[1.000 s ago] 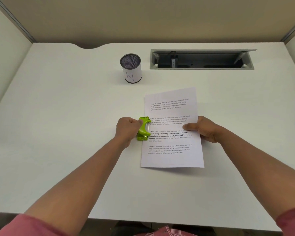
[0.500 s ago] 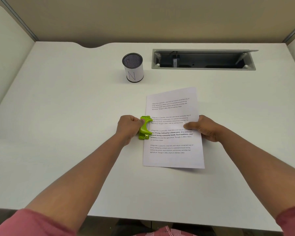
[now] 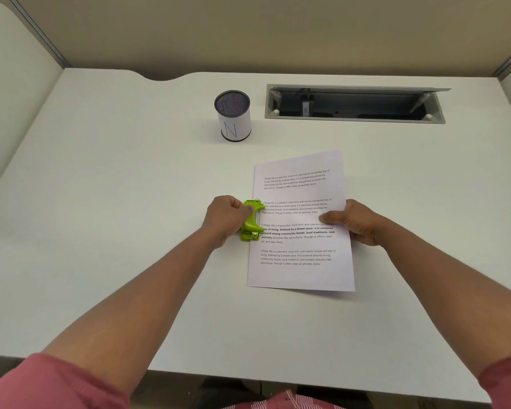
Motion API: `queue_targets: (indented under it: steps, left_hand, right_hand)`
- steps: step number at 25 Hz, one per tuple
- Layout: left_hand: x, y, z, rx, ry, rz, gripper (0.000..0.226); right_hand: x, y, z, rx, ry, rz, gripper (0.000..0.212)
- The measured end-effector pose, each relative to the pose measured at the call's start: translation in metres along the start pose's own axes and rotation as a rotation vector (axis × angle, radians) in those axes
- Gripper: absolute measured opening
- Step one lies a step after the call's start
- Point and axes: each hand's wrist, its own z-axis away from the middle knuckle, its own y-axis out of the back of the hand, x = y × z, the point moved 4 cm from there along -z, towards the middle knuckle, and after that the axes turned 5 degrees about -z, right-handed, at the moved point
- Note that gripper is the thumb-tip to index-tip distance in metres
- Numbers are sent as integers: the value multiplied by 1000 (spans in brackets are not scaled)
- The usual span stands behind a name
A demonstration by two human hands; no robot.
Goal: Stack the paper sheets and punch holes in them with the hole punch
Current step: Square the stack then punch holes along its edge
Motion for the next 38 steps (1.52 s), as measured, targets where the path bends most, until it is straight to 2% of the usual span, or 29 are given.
queue_targets:
  steps: [8,13,18,20,23,27,38]
  left_hand:
    - [4,5,-3,-59,41,-44,31]
    - [10,6,-9,-42,13,-249,36]
    - [14,6,-15,-121,44,-361,40]
    - [14,4,-16,-134,12,-475,40]
    - [11,5,-17,-92,-26,-580,44]
    - [4,6,-18,-91,-38,-599,41]
    - [-5,4,-8,7,-156,-661,39]
  right_hand:
    - [2,2,-2,2,-2,5,30]
    - [4,1,-2,-5,5,31,42]
    - [4,1,-3,-5,25,27,40]
    - [5,1,-3,-5,19,29,39]
    - [5,1,-4,-4,20,49,36]
    - [5,1,-4,1,13,58,28]
    - [5,2,-3,13,4,74,27]
